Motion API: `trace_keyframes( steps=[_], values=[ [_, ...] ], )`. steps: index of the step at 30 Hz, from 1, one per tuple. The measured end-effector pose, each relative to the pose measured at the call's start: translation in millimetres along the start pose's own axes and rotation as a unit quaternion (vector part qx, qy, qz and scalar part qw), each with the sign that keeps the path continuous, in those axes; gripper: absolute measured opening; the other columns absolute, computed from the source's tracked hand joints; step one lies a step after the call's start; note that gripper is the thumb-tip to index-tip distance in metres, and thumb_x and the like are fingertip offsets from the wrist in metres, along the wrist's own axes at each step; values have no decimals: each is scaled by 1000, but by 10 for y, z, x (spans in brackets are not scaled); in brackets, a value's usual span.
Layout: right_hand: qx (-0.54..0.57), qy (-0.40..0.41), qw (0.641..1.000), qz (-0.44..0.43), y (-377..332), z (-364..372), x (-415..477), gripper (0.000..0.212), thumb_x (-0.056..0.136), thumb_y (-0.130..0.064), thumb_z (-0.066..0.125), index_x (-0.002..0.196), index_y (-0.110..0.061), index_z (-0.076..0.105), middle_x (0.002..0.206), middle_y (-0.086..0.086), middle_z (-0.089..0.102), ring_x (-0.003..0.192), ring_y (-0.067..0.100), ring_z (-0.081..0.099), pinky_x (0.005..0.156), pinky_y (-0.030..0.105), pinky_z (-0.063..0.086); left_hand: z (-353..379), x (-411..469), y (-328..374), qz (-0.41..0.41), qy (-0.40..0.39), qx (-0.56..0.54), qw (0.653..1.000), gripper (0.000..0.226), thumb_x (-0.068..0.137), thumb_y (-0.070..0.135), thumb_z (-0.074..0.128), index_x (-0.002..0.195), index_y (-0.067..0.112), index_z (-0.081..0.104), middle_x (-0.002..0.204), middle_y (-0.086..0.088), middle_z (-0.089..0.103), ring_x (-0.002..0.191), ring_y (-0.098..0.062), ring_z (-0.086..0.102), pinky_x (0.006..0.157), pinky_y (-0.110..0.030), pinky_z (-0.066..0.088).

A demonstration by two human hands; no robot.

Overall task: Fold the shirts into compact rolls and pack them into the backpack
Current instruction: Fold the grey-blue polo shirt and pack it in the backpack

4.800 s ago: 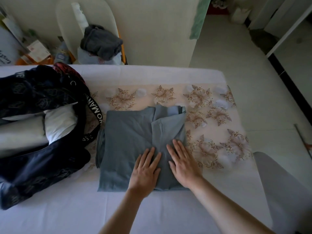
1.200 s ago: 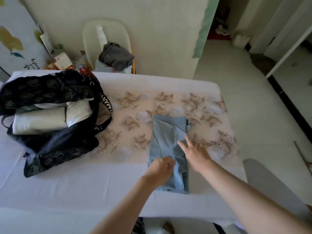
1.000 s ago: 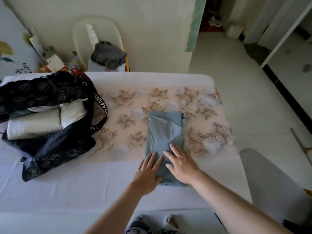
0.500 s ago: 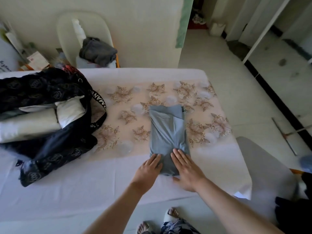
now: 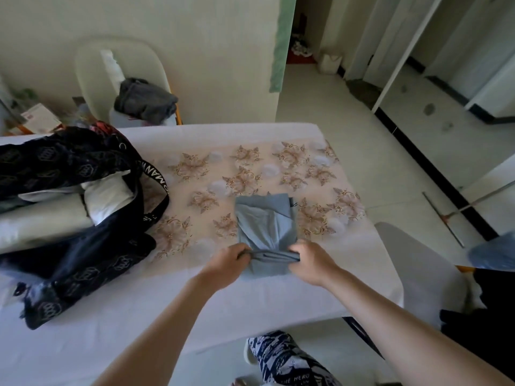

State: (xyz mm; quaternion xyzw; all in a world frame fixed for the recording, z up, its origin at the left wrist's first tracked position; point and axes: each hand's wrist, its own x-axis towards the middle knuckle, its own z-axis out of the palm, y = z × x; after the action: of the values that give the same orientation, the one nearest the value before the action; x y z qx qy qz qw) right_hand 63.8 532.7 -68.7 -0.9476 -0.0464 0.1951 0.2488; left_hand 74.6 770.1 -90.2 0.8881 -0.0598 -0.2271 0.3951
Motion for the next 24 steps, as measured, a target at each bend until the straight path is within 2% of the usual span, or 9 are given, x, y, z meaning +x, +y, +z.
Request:
trace_keyframes(
  steps=[4, 6, 8, 10, 12, 14, 18, 20, 24],
  values=[
    [82, 91, 988, 90, 11, -152, 307, 23, 85, -20, 60, 63, -19, 52, 59, -6, 53, 59, 15, 53, 49, 26, 31, -105, 211, 104, -29, 118, -92, 988, 15, 98, 34, 55, 105, 24, 62, 90, 7, 64, 77, -8, 56, 63, -23, 40],
    [82, 113, 985, 103, 37, -133, 471, 32, 92, -26, 60, 62, -21, 50, 61, -7, 53, 64, 18, 54, 50, 27, 30, -55, 237, 116, 66, 253, 22, 965, 24, 96, 33, 56, 117, 21, 60, 108, 7, 63, 95, -12, 56, 78, -28, 44],
    [54, 118, 985, 111, 56, -70, 625, 34, 95, -29, 58, 63, -21, 50, 63, -5, 54, 69, 21, 56, 51, 28, 30, 95, 253, 167, 236, 319, 142, 907, 21, 94, 26, 56, 111, 18, 65, 113, 3, 63, 101, -19, 56, 86, -36, 46],
    [25, 126, 986, 108, 68, -8, 758, 23, 95, -32, 59, 75, -20, 60, 74, -2, 63, 78, 26, 62, 56, 28, 37, 302, 332, 157, 313, 246, 220, 891, 30, 94, 32, 53, 119, 20, 65, 126, 2, 62, 117, -22, 56, 99, -39, 45],
    [-10, 146, 982, 120, 71, 47, 833, 18, 93, -34, 65, 105, -20, 68, 99, 3, 70, 93, 27, 66, 69, 31, 48, 459, 443, 11, 236, 122, 308, 913, 59, 94, 52, 42, 144, 21, 47, 152, -2, 42, 143, -25, 34, 115, -46, 32],
    [-102, 191, 972, 92, 130, 130, 855, 40, 87, -29, 74, 122, -16, 61, 116, 9, 64, 103, 31, 63, 77, 36, 51, 508, 539, -200, 150, 32, 345, 926, 79, 91, 65, 34, 157, 25, 16, 165, -3, 10, 152, -26, 5, 121, -51, 14],
    [-241, 280, 918, -147, 237, 313, 823, 47, 80, -9, 73, 125, -14, 63, 127, 12, 58, 110, 32, 58, 90, 43, 47, 467, 664, -312, 147, -20, 346, 926, 93, 89, 69, 42, 156, 30, -9, 163, 3, -17, 150, -21, -19, 123, -46, -5],
    [-208, 230, 928, -206, 291, 401, 733, 46, 92, -29, 62, 135, -13, 58, 140, 11, 53, 125, 29, 52, 106, 40, 39, 438, 674, -332, 152, -12, 342, 927, 97, 87, 69, 46, 157, 29, -8, 163, 5, -15, 150, -18, -15, 123, -44, -3],
    [-210, 16, 970, -124, 447, 392, 616, 94, 88, -71, 39, 159, -14, 15, 167, 2, 6, 153, 15, 4, 123, 27, 0, 406, 661, -422, 158, 15, 329, 931, 100, 82, 76, 43, 157, 13, 18, 163, -1, 10, 151, -18, 7, 121, -42, 3]
  ],
)
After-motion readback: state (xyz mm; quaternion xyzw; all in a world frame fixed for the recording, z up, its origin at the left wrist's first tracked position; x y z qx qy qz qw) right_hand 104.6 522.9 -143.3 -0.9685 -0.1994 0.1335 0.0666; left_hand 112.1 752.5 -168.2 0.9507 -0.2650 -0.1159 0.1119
